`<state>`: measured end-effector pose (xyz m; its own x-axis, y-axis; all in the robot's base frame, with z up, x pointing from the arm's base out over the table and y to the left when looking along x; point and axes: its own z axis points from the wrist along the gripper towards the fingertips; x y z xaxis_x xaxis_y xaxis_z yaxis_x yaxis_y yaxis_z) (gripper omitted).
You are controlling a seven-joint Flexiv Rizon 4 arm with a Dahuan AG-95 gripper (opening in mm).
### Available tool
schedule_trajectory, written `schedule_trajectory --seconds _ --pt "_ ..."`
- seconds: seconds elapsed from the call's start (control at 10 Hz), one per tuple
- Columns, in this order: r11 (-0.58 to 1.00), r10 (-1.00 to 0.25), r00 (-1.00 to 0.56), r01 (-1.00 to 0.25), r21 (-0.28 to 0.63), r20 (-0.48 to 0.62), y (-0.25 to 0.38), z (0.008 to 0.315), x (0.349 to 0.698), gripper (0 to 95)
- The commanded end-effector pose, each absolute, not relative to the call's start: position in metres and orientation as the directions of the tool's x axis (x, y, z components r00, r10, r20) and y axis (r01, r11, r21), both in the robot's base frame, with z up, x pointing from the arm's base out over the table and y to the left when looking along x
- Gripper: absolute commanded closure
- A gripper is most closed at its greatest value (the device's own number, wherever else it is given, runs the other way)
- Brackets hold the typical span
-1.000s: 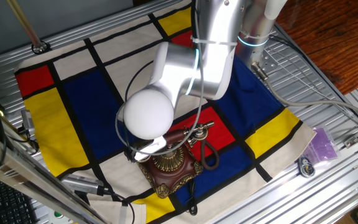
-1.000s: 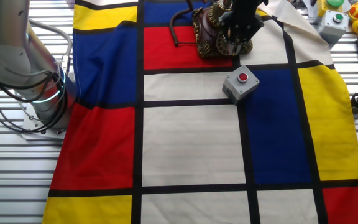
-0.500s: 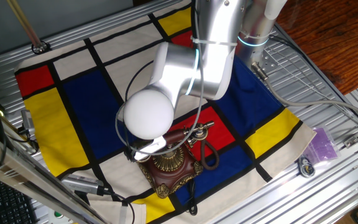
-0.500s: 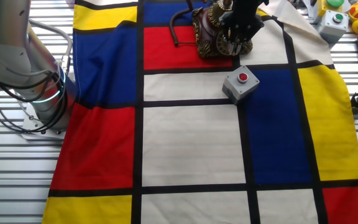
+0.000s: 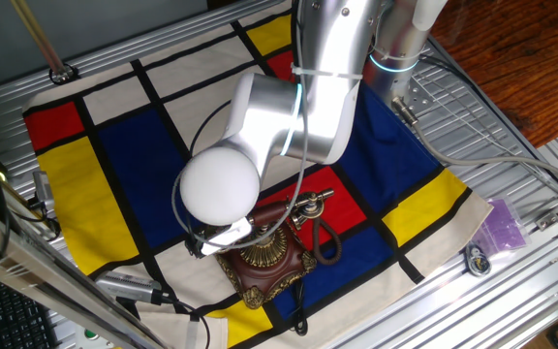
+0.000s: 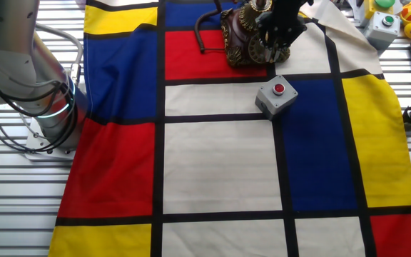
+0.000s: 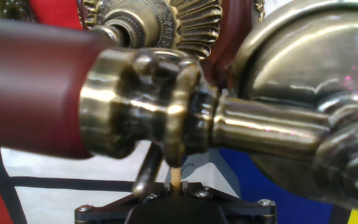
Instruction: Dial a number on an old rotary phone
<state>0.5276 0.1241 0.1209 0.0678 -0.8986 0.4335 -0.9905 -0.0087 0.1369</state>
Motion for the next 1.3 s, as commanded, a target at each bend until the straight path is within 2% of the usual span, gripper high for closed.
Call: schedule_trajectory --seconds 0.1,1.3 --pt "-0.007 -0.899 0.065 -0.991 0.133 0.434 0.1224 0.1184 0.5282 95.0" --pt "0.006 -0.897 0.071 -0.985 0.172 0.436 0.1228 0.1197 0.5332 95.0"
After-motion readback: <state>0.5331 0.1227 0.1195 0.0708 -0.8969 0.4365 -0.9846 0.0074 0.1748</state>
